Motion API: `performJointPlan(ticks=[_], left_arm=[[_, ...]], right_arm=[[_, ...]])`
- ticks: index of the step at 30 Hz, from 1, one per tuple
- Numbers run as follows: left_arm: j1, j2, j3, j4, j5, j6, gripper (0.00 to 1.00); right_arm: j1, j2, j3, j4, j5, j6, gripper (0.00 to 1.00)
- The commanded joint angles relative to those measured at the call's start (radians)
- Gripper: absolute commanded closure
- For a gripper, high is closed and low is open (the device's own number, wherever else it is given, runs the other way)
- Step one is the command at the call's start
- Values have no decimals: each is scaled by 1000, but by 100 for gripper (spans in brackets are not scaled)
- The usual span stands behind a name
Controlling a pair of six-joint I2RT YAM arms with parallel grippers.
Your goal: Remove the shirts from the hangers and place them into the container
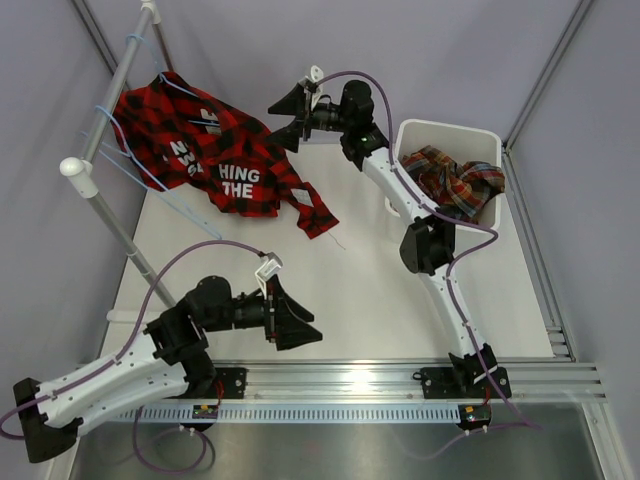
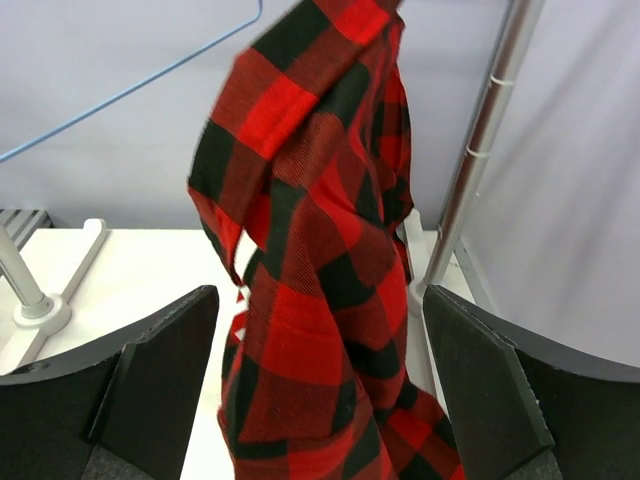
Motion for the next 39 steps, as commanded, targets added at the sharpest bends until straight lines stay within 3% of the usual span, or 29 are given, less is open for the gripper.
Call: performJointPlan(ticks=[1,12,30,39], left_arm=[[-4,-1,2,53,31,17,17],[-5,-51,-15,50,29,-6,16],[-4,-64,-11,99,43,-65,18],[-5,-40,22,99,62,-60,18]], right_arm=[[36,-6,46,74,-32,9,8],[100,-12,77,68,-13,-55,19],[108,77,132,84,159,-152,18],[108,101,147,106,205,-161,33]])
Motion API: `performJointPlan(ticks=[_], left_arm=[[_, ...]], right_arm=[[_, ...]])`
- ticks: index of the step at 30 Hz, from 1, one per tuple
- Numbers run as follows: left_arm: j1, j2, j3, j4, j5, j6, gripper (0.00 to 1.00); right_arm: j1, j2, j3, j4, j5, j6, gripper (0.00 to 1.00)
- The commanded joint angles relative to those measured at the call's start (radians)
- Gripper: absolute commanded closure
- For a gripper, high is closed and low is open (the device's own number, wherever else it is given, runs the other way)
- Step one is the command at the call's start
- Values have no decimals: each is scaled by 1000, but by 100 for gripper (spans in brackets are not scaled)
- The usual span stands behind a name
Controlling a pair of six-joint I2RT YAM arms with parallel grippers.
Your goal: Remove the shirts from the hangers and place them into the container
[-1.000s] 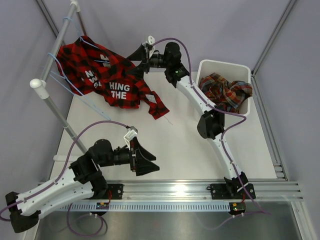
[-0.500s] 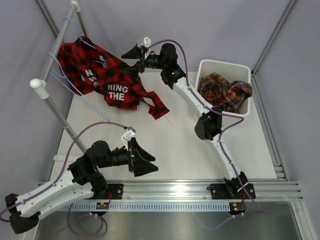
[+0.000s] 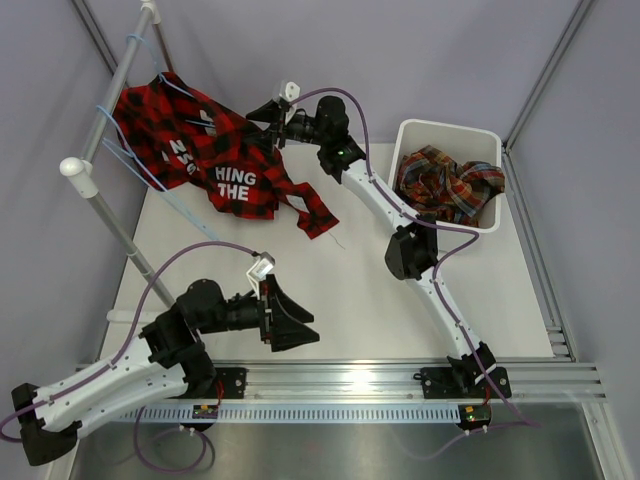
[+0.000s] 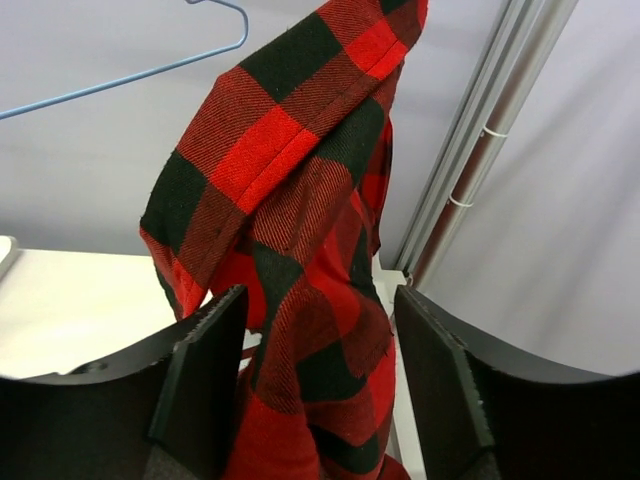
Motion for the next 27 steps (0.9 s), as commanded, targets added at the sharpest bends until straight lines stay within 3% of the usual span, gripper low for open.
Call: performJointPlan(ticks=[1,11,14,17,20,27], left_arm=[[-5,3,32,51,42,-12,18],[-4,-9,20,78,46,-16,18],[-5,-6,20,78,47,-16,18],[-5,-11,25,82,47,-24,19],[-5,-20,23,82,44,-24,19],[-5,-28,-8,114,49,-39,19]], right_arm=[[1,8,59,56,33,-16,34],[1,-6,70,80,21,12,38],[1,-10,72,79,18,16,48],[1,-10,72,86,13,25,78],[1,-7,69,114,10,42,100],[10,-26,59,184,38,55,100]])
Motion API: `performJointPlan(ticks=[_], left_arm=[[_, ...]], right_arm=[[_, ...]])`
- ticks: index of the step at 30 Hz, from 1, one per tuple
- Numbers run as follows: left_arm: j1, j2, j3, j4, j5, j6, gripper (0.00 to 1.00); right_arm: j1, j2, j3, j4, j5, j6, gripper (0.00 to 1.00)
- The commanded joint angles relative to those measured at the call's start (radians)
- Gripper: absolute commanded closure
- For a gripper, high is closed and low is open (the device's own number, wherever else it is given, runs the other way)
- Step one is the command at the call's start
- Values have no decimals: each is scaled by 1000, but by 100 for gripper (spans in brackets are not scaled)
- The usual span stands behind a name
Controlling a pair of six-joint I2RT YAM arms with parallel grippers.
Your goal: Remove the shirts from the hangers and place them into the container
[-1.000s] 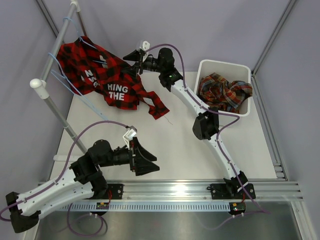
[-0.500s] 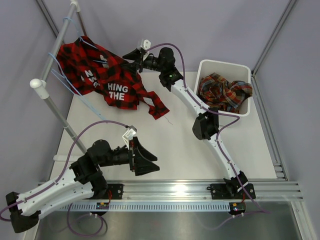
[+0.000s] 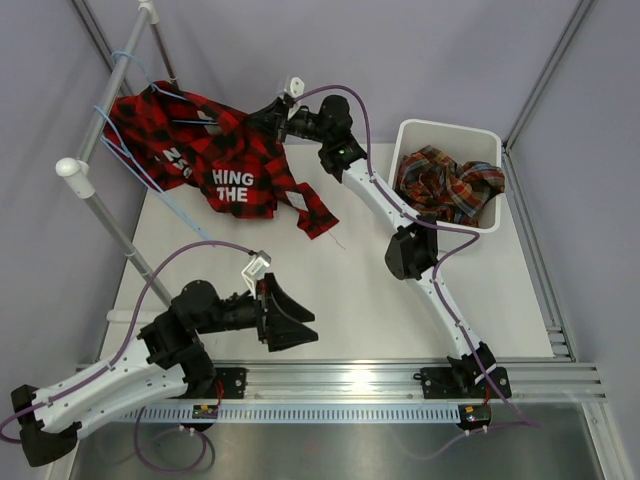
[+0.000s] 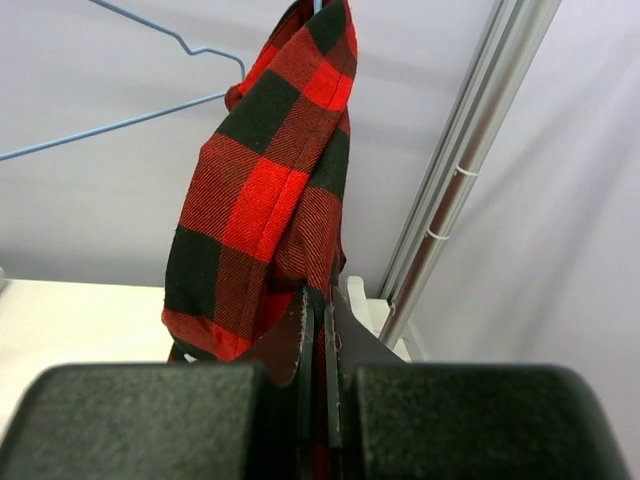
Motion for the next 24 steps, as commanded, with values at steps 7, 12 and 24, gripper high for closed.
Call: performJointPlan(ticks=[7,12,24], left_arm=[[-5,-31,-33,100,37,-37,20],[-5,-33,-46,112,43,-43,21],[-4,-59,-59,106,39,-44,21]], right_arm=[[18,-29,48,272,85,120,100],[22,-25,41,401,188,232,100],[27,-46,38,552,292,331,100]])
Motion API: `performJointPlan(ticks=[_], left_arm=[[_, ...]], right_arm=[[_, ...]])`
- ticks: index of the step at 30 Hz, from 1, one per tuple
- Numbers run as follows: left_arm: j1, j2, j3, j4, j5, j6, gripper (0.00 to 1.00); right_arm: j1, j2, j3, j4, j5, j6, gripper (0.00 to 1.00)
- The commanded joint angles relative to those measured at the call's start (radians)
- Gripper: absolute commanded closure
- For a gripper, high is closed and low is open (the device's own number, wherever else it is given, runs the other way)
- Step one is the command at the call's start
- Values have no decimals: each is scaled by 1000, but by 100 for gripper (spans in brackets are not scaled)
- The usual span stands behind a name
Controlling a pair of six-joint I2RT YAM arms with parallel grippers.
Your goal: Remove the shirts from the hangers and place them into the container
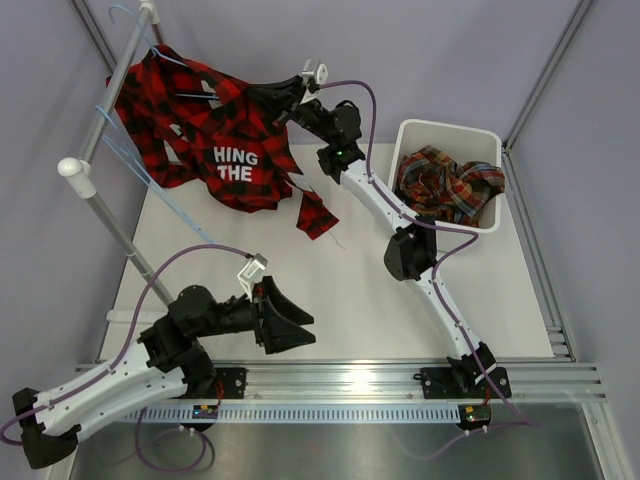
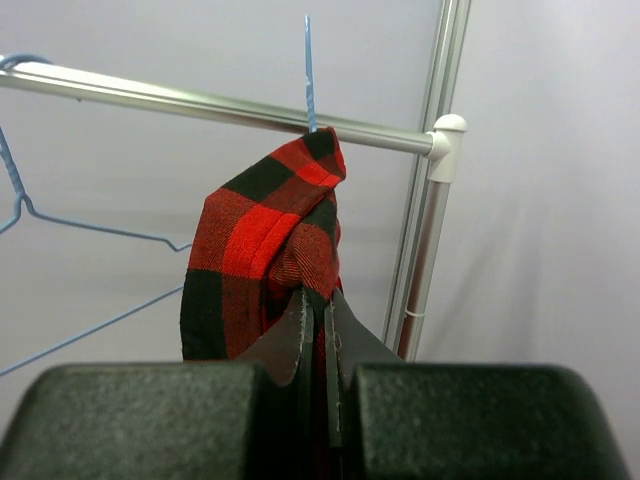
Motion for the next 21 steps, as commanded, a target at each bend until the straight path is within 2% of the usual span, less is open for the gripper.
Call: performJointPlan(ticks=[1,6,12,16,21], left_arm=[[-5,-14,-9,46,31,-11,21],[-5,-55,-6,14,17,-2,21],[-5,-60,12,-3,23,18,21],[-5,-61,22,-5,20,33,21],[-5,-46,26,20,31,41,22]], right_arm=[[15,-58,33,146,67,32,100],[15,-138,-72,145,38,4,100],[14,-210,-126,93,36,-44,100],[12,-319,-243,83,30,-96,100],[-6,-412,-301,-7,10,-149,100]])
